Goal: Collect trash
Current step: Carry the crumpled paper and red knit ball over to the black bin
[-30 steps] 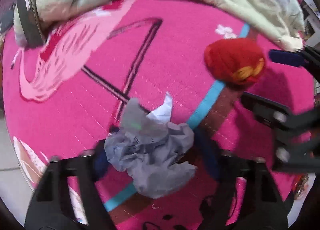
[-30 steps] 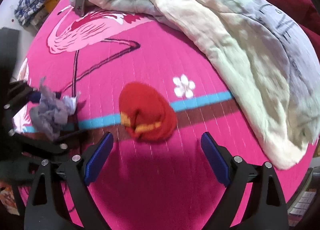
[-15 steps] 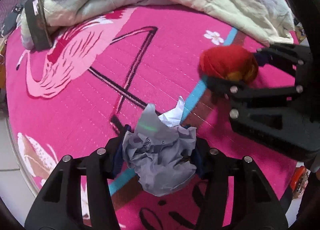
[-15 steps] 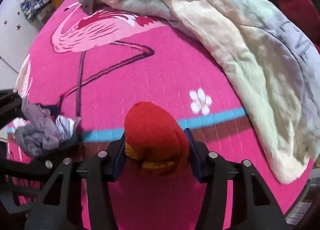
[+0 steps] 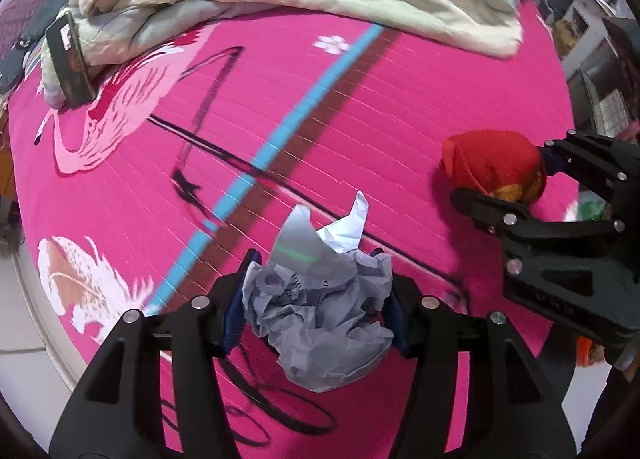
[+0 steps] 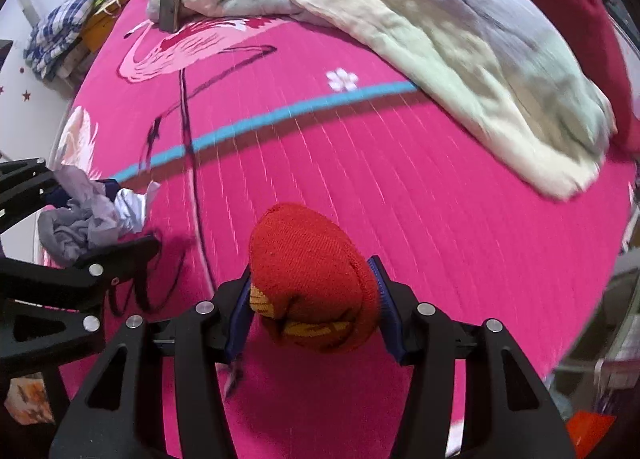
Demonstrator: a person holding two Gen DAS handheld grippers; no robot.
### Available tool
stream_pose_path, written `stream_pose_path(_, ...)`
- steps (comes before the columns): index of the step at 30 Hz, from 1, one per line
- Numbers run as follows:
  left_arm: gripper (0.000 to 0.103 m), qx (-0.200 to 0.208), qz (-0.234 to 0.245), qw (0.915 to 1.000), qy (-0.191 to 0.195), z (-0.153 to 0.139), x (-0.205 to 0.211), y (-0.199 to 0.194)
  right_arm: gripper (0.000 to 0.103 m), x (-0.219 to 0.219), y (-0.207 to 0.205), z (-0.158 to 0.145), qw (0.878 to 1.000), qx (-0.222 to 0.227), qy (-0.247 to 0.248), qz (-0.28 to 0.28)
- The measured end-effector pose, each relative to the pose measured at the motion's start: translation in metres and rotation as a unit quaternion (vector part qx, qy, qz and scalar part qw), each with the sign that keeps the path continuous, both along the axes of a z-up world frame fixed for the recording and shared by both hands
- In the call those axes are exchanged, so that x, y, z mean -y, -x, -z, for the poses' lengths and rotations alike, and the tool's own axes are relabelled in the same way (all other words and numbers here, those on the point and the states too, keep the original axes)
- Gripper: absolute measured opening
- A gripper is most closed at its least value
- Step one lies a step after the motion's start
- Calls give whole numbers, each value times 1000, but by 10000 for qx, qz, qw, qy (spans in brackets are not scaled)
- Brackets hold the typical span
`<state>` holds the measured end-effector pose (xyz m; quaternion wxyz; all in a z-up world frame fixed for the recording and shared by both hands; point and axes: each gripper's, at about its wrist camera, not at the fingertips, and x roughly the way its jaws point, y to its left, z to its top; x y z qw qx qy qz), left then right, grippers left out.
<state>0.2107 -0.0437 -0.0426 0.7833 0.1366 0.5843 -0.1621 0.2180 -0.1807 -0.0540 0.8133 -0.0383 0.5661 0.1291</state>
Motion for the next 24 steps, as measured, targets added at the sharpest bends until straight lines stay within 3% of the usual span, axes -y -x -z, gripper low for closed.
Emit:
stream_pose_path(12, 56, -52, 550, 9984, -87, -1, 53, 54, 50, 47, 84, -6, 9986, -128, -70, 517)
stream_pose_path(24, 56, 6, 1076, 9935, -370, -1, 99, 88, 50, 93, 133, -12, 9951, -67, -137, 977)
